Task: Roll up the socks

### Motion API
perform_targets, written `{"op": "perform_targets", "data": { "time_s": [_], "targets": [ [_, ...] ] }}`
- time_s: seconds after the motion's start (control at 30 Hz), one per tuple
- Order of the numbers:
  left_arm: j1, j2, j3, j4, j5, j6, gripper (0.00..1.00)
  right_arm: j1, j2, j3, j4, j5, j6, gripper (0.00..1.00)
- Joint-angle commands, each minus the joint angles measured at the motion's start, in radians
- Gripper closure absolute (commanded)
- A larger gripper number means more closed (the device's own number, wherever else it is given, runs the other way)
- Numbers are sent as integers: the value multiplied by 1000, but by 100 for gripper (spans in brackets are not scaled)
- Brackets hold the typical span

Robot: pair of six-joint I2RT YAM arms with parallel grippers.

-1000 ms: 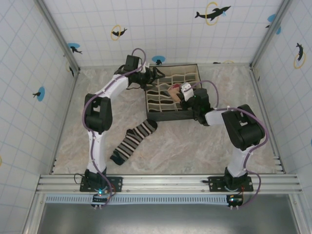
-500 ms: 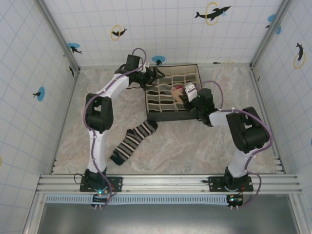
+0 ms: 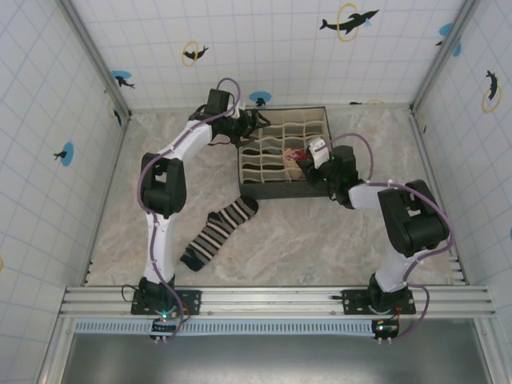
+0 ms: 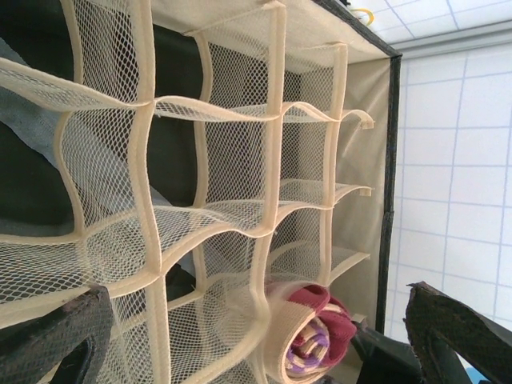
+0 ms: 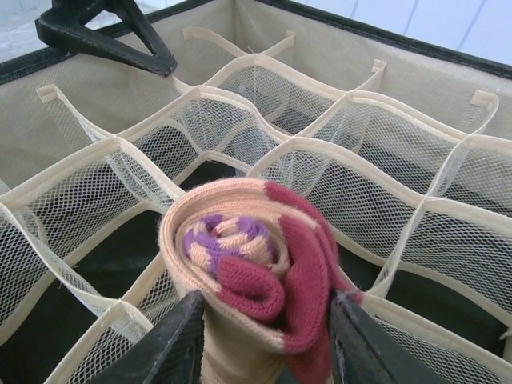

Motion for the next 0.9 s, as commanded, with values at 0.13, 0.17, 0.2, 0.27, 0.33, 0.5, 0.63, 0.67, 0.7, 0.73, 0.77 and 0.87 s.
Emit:
{"op": "perform_targets", "data": {
  "time_s": [0.13, 0.17, 0.2, 0.27, 0.33, 0.5, 0.63, 0.67, 0.7, 0.73, 0.77, 0.87],
  "targets": [
    [11, 41, 33, 3, -16, 6, 5, -16, -105, 96, -221, -37, 123, 49],
    [12, 42, 32, 13, -18, -5, 5, -17, -105, 121, -254, -41, 146, 49],
    [11, 42, 34, 26, -21, -16, 5, -19, -104, 143, -287, -42, 172, 48],
    [11, 45, 43, 45, -38, -34, 5, -21, -105, 179, -345, -34, 244, 47],
    [12, 53, 74, 47, -55, -45, 5, -21, -112, 195, -390, -73, 289, 47],
    [26, 116, 148, 60, -41, -72, 5, 19, -205, 144, -444, -56, 361, 45],
    [26, 74, 148, 90, -34, -80, 3, 99, -308, 96, -521, -11, 357, 42],
    [26, 24, 147, 96, -32, -83, 3, 125, -331, 85, -543, 10, 357, 41],
    [26, 6, 146, 99, -29, -83, 3, 150, -347, 74, -561, 40, 359, 40],
    [30, -12, 146, 93, -27, -85, 3, 182, -365, 64, -592, 84, 361, 41],
    [32, -31, 144, 86, -29, -88, 3, 216, -380, 60, -626, 122, 368, 41],
    [32, -91, 114, 77, -3, -93, 3, 292, -396, 40, -654, 213, 449, 41]
  ]
}}
